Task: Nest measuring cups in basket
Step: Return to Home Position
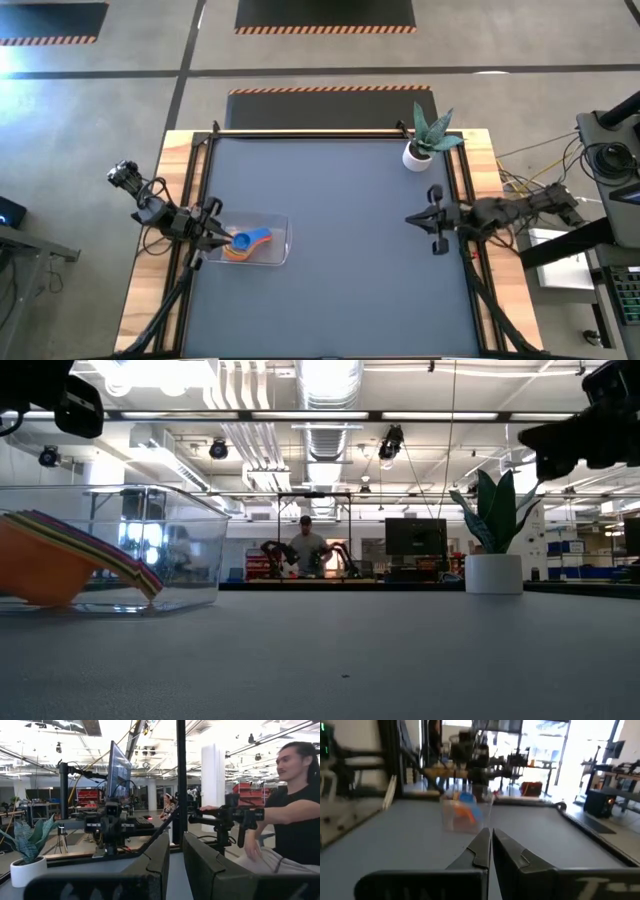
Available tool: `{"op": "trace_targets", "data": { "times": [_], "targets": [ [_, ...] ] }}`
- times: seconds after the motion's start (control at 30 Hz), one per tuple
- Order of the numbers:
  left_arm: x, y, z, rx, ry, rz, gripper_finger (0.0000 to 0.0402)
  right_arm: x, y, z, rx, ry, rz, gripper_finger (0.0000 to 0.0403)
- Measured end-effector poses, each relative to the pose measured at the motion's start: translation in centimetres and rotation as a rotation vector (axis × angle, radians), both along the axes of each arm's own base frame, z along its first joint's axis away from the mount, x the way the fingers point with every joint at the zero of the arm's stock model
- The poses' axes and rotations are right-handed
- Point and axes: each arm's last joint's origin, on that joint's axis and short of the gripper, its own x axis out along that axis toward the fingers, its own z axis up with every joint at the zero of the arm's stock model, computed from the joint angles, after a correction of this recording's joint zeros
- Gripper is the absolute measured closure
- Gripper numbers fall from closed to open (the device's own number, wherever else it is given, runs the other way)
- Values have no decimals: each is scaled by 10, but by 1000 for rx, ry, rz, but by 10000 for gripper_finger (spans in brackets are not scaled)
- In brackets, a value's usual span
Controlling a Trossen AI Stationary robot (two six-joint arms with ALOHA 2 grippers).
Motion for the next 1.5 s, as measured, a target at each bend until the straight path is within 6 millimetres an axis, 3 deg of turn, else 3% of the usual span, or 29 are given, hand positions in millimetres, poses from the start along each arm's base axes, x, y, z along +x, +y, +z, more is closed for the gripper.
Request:
{"op": "trace_targets", "data": {
  "times": [0.23, 0.7, 1.5],
  "targets": [
    [0, 0, 0, 1, 1, 0, 364, 0, -3, 1, 44, -17, -29, 394],
    [0, 0, 0, 2, 2, 0, 364, 1, -29, 2, 43, -28, -302, 394],
    [0, 0, -1, 3, 2, 0, 364, 2, -30, 1, 41, -9, -305, 394]
  ]
}}
